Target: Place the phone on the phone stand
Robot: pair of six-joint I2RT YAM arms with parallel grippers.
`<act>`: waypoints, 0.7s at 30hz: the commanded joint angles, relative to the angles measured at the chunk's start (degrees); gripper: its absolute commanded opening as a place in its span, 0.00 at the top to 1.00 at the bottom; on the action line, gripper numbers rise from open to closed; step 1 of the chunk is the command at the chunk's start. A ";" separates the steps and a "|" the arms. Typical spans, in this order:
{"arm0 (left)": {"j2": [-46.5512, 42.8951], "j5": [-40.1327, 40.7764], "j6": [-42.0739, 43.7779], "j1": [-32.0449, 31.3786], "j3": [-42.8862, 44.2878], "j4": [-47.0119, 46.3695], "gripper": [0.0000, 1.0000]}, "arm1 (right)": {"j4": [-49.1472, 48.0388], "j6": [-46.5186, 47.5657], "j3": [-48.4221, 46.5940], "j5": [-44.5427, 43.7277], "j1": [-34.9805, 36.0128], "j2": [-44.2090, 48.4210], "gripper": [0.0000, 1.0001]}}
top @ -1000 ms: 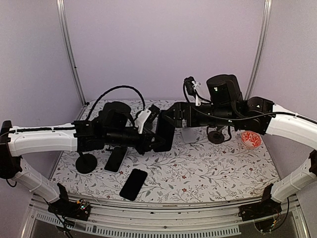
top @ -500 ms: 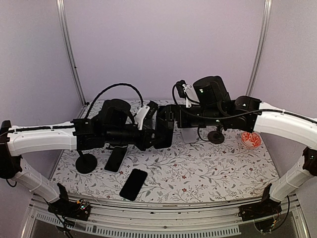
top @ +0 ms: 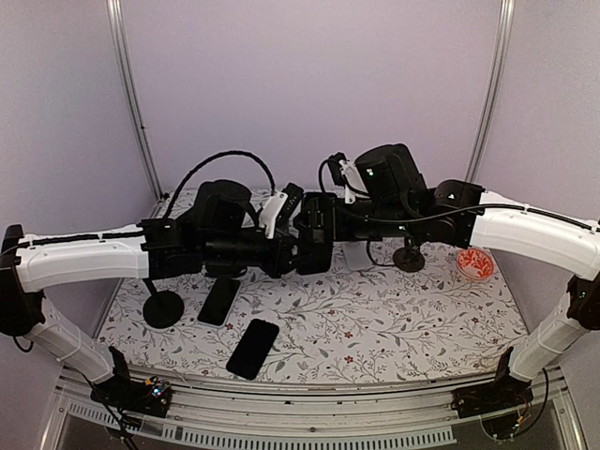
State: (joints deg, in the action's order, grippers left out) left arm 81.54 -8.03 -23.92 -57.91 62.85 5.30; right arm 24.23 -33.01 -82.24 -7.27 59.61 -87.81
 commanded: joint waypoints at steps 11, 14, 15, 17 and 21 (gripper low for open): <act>-1.05 4.44 -1.04 -1.06 -0.46 -0.35 0.44 | 2.06 -2.18 0.99 -5.39 -2.24 1.81 0.41; -2.62 4.52 -0.96 -1.13 -1.16 1.23 0.41 | 1.24 -0.05 2.02 -6.15 -4.17 3.02 0.42; -3.28 4.52 -0.91 -1.15 -1.45 1.79 0.41 | 0.79 0.75 2.44 -6.36 -5.01 3.31 0.42; -4.63 4.53 -0.95 -1.08 -1.96 2.94 0.41 | -0.19 2.87 3.00 -6.84 -6.77 3.92 0.43; -7.28 4.60 0.53 -1.12 -2.17 5.33 0.41 | -1.95 8.73 3.05 -6.62 -11.43 3.45 0.43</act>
State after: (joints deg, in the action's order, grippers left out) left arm 77.56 -4.03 -25.08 -58.35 61.21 7.90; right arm 27.14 -30.41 -79.26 -12.12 52.16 -86.74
